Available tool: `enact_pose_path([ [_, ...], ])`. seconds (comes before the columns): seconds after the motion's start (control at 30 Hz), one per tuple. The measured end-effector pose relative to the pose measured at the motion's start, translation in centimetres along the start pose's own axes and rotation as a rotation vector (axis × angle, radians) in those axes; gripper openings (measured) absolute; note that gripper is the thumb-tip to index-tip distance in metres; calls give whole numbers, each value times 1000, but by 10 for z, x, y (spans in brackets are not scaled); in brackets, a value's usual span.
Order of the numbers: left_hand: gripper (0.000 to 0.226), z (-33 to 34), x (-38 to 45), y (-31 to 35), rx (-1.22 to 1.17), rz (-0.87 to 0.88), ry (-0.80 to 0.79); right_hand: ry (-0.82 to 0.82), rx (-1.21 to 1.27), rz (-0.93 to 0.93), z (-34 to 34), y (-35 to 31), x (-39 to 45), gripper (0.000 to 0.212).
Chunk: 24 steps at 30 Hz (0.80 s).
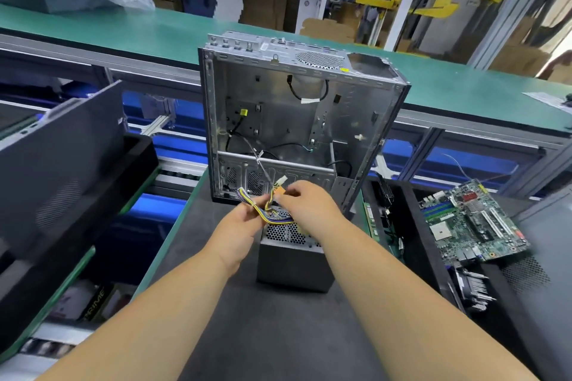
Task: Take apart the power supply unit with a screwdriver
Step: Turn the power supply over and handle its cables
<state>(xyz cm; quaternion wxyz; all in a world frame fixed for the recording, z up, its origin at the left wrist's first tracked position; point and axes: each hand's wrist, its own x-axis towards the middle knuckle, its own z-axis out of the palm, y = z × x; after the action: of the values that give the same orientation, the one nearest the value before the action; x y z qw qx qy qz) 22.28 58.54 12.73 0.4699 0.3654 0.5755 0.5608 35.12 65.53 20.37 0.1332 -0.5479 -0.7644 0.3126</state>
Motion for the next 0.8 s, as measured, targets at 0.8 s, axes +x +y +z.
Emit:
enact_pose_path([
  [0.8, 21, -24, 57, 60, 142, -24, -3, 5, 243, 126, -8, -9, 25, 30],
])
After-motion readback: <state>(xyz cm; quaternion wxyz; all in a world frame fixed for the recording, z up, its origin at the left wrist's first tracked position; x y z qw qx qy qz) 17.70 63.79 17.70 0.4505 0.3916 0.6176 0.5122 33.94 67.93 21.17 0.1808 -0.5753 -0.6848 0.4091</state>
